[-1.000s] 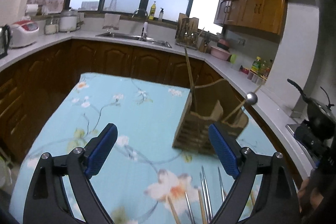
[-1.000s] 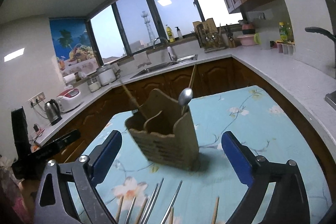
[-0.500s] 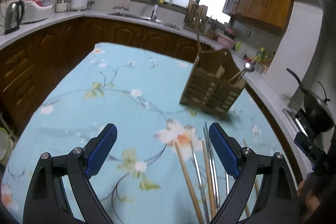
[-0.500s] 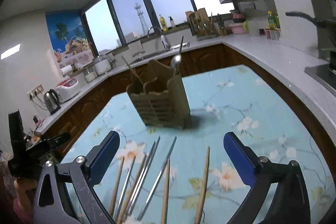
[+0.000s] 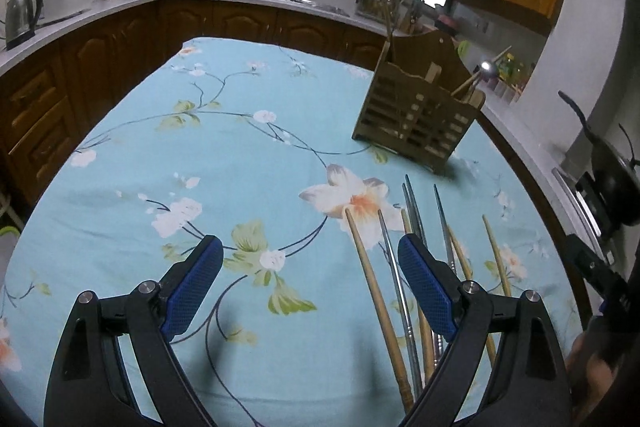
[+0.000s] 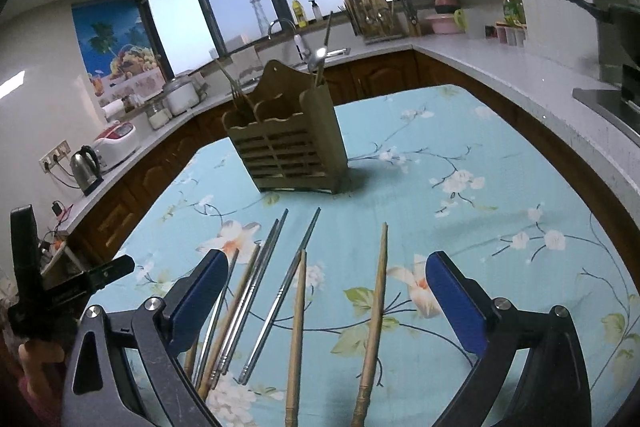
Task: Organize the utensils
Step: 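Move both open tools back over the remaining utensils, then grasp a bamboo chopstick with the left tool while the right tool grasps a metal chopstick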
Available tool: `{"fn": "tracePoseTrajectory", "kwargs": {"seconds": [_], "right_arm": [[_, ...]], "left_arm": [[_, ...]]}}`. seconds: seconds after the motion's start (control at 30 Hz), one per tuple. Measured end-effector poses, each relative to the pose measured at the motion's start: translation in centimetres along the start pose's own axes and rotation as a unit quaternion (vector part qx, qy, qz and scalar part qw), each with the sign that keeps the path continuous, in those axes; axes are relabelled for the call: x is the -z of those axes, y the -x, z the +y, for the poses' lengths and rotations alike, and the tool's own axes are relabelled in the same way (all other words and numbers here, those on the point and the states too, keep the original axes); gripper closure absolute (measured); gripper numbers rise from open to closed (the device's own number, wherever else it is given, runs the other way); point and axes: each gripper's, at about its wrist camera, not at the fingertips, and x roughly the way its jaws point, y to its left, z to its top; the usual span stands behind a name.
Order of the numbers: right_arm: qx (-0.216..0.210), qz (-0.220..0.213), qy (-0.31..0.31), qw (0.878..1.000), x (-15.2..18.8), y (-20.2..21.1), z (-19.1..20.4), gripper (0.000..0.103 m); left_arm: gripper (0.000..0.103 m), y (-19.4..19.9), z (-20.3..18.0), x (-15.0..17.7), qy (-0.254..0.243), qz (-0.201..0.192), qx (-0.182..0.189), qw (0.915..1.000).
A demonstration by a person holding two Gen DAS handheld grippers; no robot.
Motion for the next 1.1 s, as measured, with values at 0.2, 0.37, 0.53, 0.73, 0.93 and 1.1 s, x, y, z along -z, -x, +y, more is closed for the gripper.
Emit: {"fn": "tracePoseTrajectory", "kwargs": {"seconds": [0.2,0.37,0.53,0.73,0.93,1.1], "right_arm": [[-0.002,0.011,-0.003,1.000,-0.4,-1.0,-0.1,0.003],[-0.007,0.016,-0.003,1.000,-0.7,-1.9,0.2,0.003],[-0.010,0.025,0.000,1.000,-1.4,-3.1,0.6,0.004],[-0.012,0.068,0.004,0.998,-1.7,-6.4,1.4,0.031],[-0.006,0.110,-0.002,0.994,-2.3,-10.2,1.8,0.059],[-0.002,0.133,0.006,0.991,-3.0,-13.0,2.3,0.065]], "left_arm": [[0.012,-1.2,-0.1,-0.2,0.002,0.019,0.003,0.9998],[0.012,-2.3,-0.9,-0.4,-0.017,0.034,-0.001,0.9993],[0.018,-3.5,-1.3,-0.8,-0.017,0.044,0.005,0.9989],[0.041,-5.7,-2.3,-1.2,-0.027,0.084,0.019,0.9960],[0.057,-7.5,-3.0,-1.8,-0.035,0.113,0.024,0.9927],[0.065,-8.9,-3.1,-1.8,-0.032,0.137,0.029,0.9897]]}}
